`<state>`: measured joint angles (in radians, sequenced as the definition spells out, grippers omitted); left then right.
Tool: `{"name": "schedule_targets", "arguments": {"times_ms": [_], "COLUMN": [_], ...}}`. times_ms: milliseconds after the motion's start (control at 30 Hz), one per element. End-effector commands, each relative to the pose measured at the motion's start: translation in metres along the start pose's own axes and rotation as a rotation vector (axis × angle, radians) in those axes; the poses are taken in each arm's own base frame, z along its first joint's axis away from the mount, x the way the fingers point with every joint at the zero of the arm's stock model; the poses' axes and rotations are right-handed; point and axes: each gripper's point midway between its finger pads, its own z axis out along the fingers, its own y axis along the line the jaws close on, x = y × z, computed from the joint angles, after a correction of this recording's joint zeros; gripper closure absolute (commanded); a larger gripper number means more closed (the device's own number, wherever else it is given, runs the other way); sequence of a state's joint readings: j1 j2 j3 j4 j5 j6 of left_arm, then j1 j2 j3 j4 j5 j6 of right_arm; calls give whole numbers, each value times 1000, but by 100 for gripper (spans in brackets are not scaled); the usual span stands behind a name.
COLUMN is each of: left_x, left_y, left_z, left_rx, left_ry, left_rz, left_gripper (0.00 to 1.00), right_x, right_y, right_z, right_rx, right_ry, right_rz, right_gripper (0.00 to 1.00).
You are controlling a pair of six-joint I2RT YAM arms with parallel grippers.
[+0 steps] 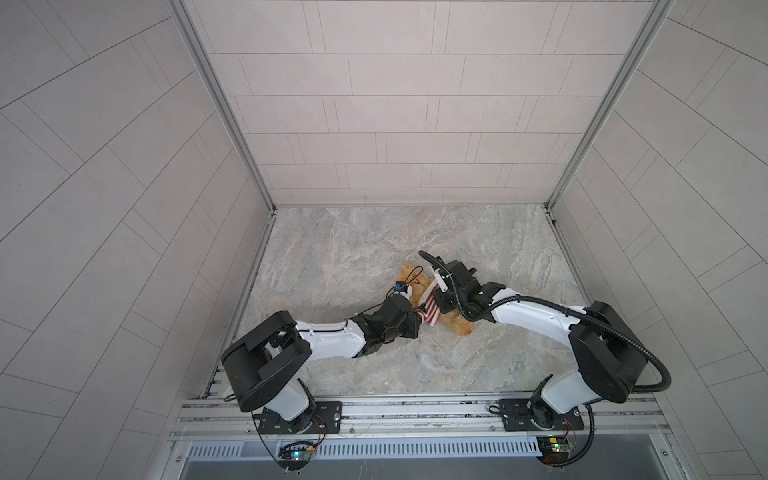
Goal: Dress the teddy bear
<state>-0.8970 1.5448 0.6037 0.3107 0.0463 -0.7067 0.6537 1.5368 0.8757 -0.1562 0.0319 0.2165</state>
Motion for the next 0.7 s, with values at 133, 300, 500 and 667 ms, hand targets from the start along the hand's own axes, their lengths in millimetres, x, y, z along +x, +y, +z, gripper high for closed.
{"name": "schedule_targets", "arguments": {"times_ms": [133,300,500,667], "left_x": [-18,-21,-23,-23], "left_y": [-5,-6,-3,-2], "left_z": [6,9,10,6], "left_rx": [2,-6,-24,-23], "left_ry": [-56,-64,-72,-78], "left_rz": [4,9,10,6], "left_gripper": [60,65,79,90], "right_x": [48,49,50,46], "right_y": [-2,-1,-1,1], "right_z": [9,10,10,1], "right_rx": [-1,-7,-10,-29], "right_ry": [154,153,150,136], "right_rz": [3,9,13,16], "right_gripper": [59,60,60,58]}}
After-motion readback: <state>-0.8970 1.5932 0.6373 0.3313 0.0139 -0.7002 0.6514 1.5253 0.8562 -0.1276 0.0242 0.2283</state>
